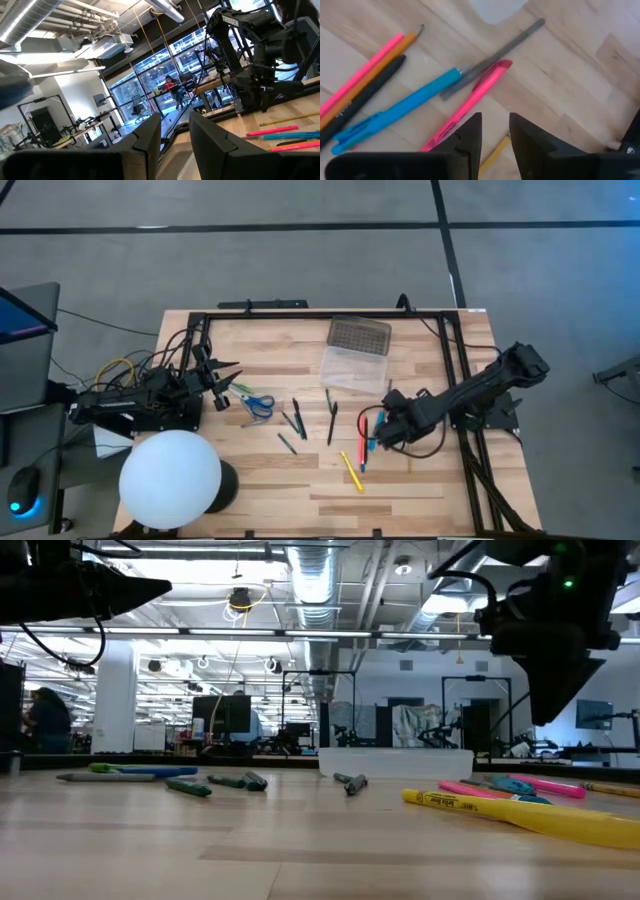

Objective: Pick & place school supplies into a supply box
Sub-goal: Put the pink pen into the black supply box

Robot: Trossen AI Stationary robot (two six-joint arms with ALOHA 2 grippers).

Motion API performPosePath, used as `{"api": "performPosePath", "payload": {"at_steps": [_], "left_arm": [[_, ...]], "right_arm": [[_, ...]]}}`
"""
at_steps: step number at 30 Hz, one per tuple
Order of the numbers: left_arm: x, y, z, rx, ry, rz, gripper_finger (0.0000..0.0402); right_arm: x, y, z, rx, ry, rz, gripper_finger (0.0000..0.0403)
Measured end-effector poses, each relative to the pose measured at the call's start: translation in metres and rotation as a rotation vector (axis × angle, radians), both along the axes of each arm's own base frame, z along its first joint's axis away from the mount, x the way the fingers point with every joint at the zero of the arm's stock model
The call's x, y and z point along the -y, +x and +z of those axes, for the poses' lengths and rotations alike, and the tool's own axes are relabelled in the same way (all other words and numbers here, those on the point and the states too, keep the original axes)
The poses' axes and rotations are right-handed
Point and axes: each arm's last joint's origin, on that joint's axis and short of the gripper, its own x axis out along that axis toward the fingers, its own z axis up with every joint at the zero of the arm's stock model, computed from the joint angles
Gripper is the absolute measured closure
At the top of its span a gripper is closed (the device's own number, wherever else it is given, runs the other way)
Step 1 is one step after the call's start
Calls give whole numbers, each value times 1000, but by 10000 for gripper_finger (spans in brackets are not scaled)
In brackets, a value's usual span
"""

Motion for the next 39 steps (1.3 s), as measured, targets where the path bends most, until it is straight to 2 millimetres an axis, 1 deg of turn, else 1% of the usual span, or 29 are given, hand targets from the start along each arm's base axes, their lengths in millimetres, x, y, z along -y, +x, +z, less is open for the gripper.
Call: {"api": "performPosePath", "payload": {"at_steps": [5,13,17,21,27,31,39], "left_arm": [[0,0,0,-1,-3,-1,305],[0,0,0,3,-15,-5,305],[0,0,0,3,-15,-4,305],[0,0,0,0,-16,-4,305],[0,0,0,-1,-16,-4,305],[0,0,0,0,-16,-4,305],[0,0,0,1,-16,-3,305]], "right_arm": [[-2,3,-8,-27,-11,8,271],[-5,8,-16,-30,25,5,190],[-5,14,-23,-27,40,-5,170],[-3,17,-31,-64,53,-13,170],[0,21,-44,-134,91,-11,183],[0,21,-49,-115,118,9,191],[4,11,-67,-93,209,19,209]]}}
